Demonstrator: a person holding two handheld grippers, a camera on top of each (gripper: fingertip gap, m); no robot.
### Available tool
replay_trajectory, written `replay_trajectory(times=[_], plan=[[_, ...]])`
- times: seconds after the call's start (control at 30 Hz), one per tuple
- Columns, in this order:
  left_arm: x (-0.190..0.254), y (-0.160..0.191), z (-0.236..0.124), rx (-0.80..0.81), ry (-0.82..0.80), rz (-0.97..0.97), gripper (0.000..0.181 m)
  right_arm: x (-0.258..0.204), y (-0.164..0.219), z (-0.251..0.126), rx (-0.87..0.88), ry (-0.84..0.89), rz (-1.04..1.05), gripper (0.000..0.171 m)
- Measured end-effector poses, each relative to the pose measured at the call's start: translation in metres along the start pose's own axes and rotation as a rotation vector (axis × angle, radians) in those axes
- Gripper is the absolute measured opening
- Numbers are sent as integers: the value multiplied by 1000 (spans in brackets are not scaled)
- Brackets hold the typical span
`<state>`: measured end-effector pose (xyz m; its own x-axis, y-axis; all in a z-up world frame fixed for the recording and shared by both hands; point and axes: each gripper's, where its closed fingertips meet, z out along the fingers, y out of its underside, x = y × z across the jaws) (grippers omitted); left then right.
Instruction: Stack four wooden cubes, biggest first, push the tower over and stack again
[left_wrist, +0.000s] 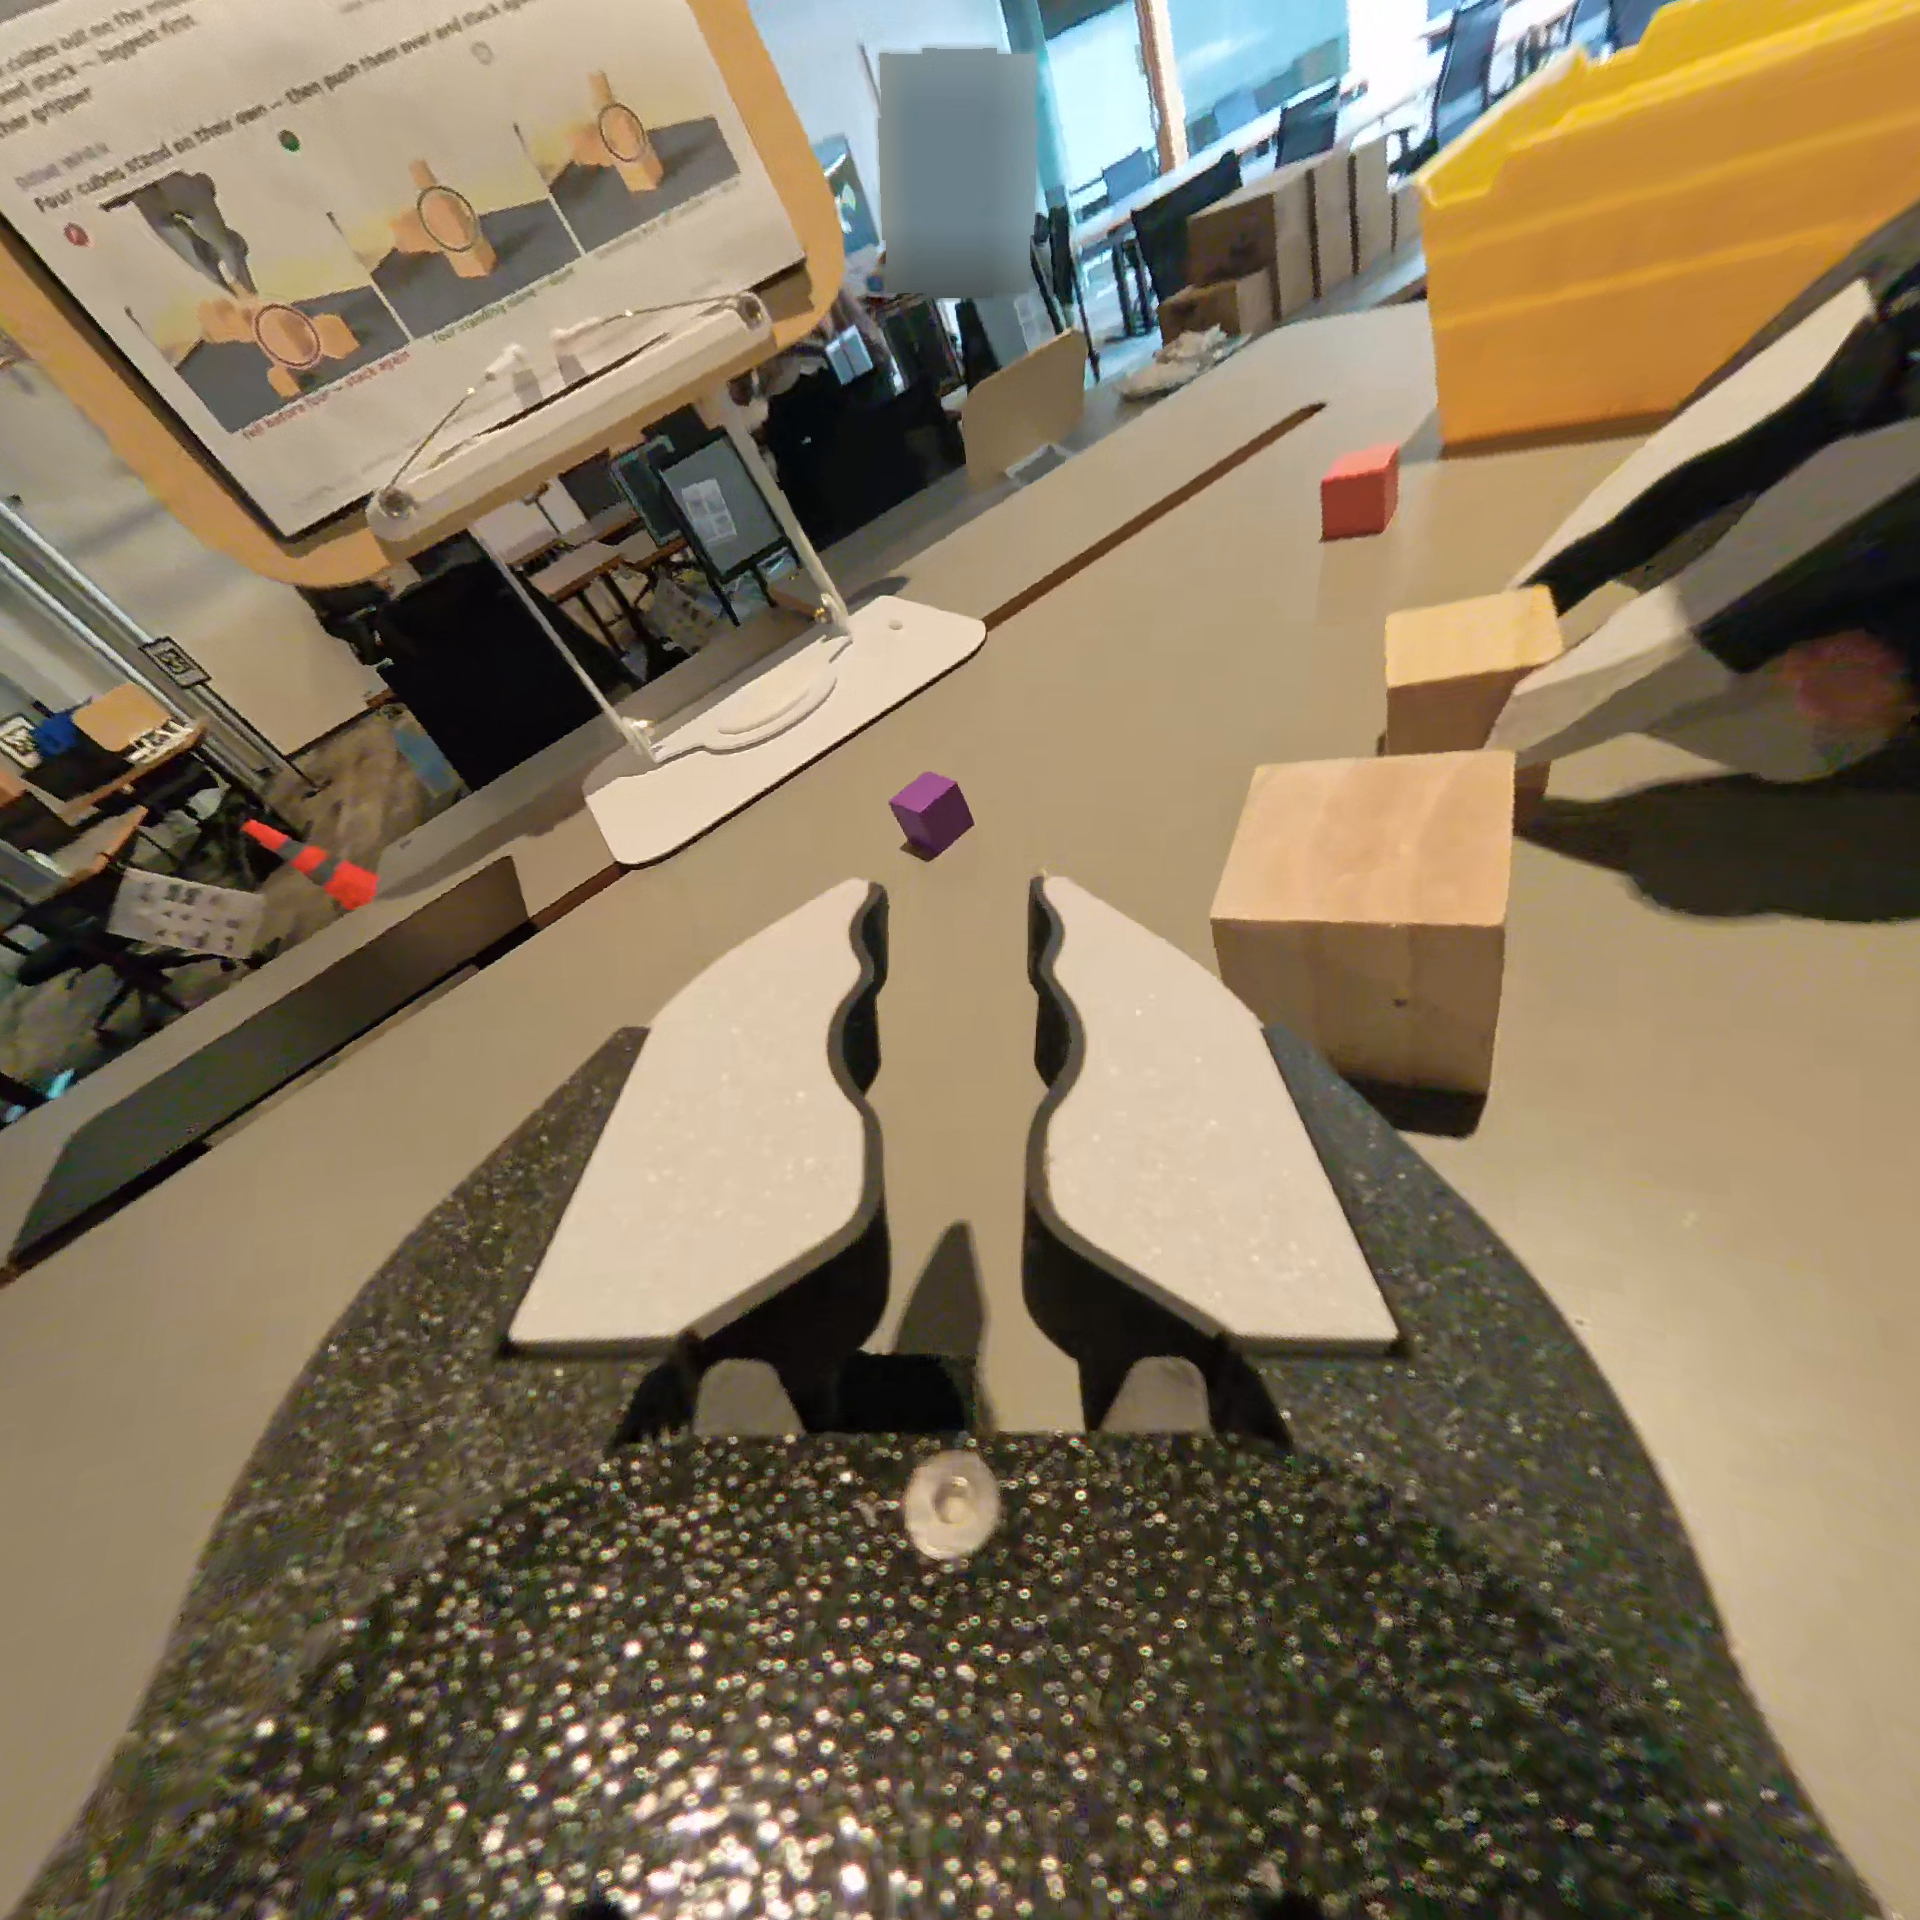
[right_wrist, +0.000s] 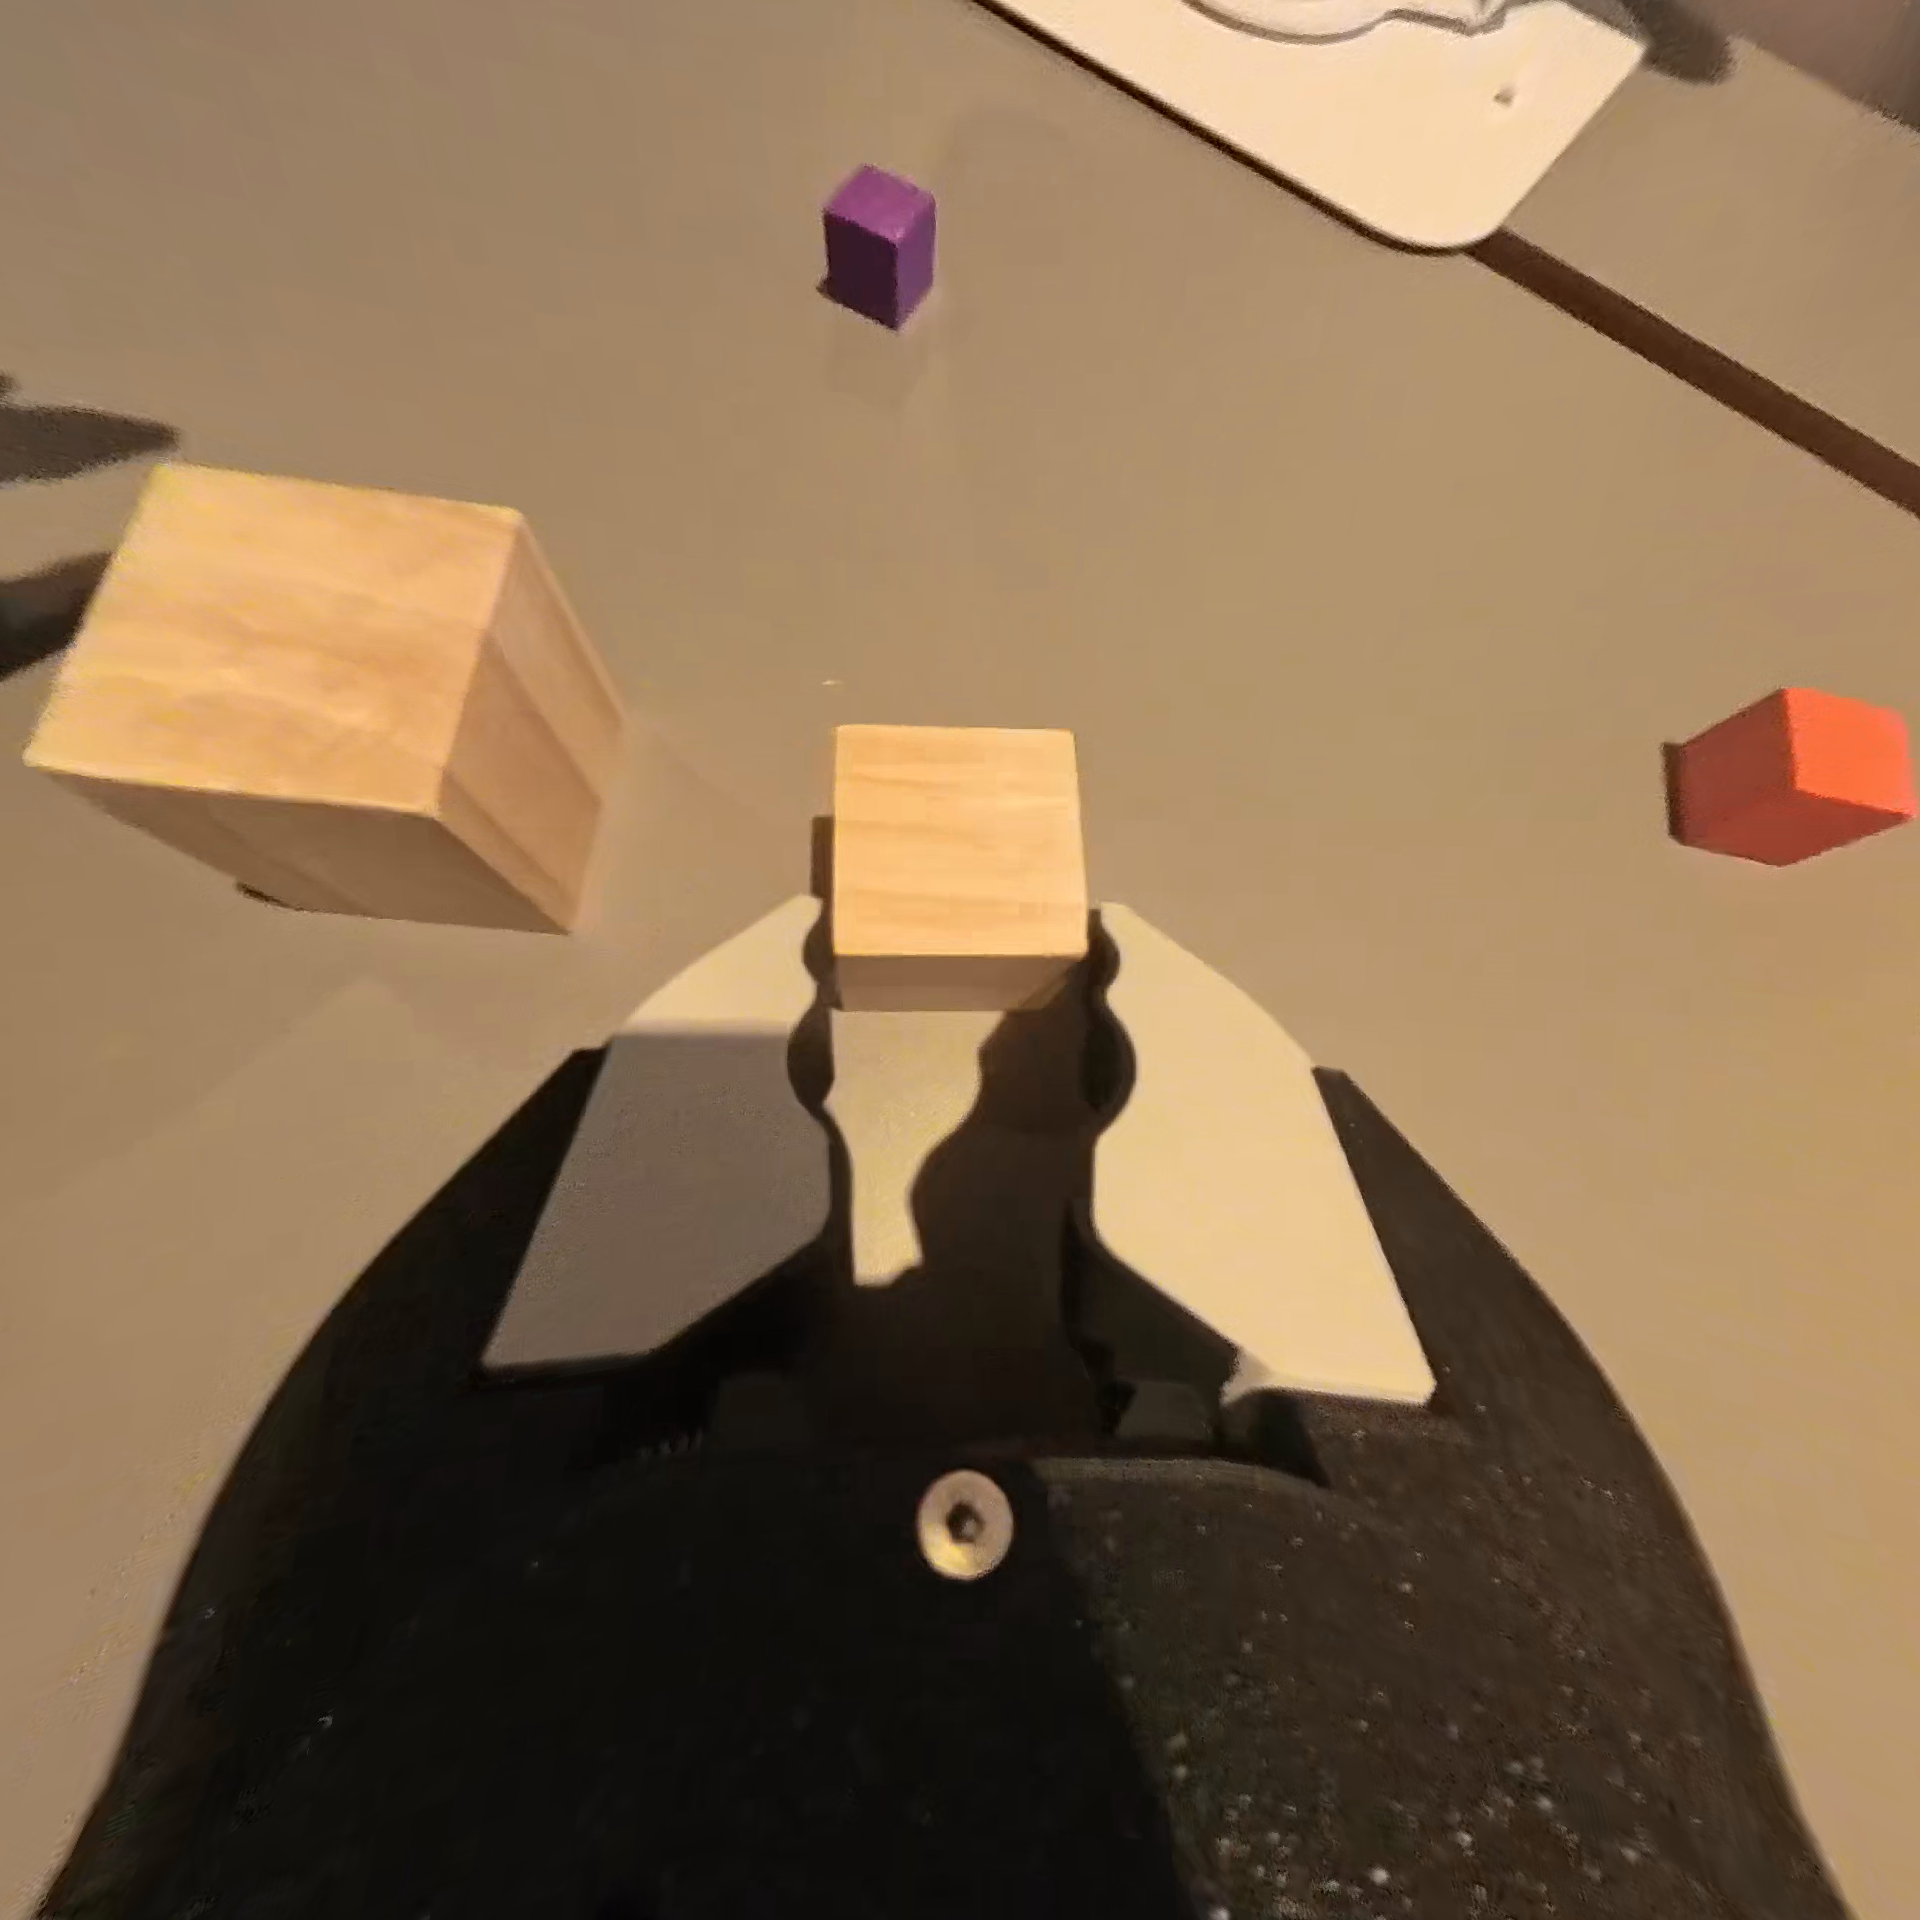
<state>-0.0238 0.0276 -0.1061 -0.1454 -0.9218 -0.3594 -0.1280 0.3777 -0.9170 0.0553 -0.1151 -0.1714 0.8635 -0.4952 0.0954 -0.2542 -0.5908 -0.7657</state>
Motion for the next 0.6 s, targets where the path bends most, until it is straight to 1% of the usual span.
replay_trajectory(times=[0.1, 0.23, 0.33, 0.47, 0.6], plan=[[2, 2, 1, -15, -13, 31, 24, 4, -3, -1, 19, 45, 26, 44], [-4, 2, -2, -16, -42, -14, 22, -8, -22, -17, 156, -33, 180, 44], [-11, 0, -6, 2, -60, -64, 22, -24, -41, -31, 213, -23, 191, 45], [-16, -1, -9, 20, -74, -97, 21, -57, -58, -39, 198, -34, 156, 45], [-14, 2, -10, -3, -78, -77, 20, -78, -63, -35, 166, -19, 107, 45]])
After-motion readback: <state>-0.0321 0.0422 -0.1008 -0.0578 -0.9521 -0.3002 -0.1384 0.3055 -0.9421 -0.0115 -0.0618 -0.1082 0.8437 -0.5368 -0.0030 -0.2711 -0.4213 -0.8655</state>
